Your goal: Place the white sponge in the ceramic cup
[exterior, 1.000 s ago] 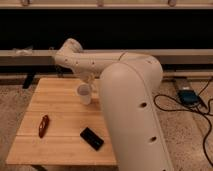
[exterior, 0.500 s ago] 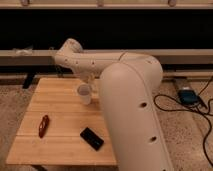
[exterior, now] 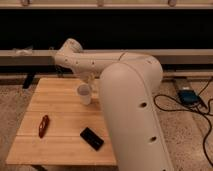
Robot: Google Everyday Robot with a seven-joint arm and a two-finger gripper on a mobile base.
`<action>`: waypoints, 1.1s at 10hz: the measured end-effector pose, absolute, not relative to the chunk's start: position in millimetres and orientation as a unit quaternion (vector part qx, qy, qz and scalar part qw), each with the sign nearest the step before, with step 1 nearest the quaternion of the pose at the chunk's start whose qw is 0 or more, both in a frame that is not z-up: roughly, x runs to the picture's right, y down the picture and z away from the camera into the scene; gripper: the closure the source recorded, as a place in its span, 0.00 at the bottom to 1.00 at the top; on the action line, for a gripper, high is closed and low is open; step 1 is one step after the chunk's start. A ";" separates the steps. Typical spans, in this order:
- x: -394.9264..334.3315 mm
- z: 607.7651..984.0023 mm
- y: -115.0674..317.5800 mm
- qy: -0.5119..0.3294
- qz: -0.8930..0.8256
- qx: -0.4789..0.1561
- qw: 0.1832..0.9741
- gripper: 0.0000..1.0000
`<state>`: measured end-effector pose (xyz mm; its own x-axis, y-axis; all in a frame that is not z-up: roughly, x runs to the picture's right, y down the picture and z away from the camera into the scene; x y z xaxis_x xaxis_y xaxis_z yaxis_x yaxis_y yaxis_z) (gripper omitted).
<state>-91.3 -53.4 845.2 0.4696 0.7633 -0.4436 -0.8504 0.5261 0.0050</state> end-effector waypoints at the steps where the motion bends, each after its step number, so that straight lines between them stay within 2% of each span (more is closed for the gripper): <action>1: -91.3 845.2 -53.4 0.200 0.474 -0.109 0.850 1.00; 7: -90.0 843.7 -53.3 0.199 0.469 -0.101 0.855 1.00; 11: -123.8 833.5 -66.4 0.119 0.441 -0.076 0.886 1.00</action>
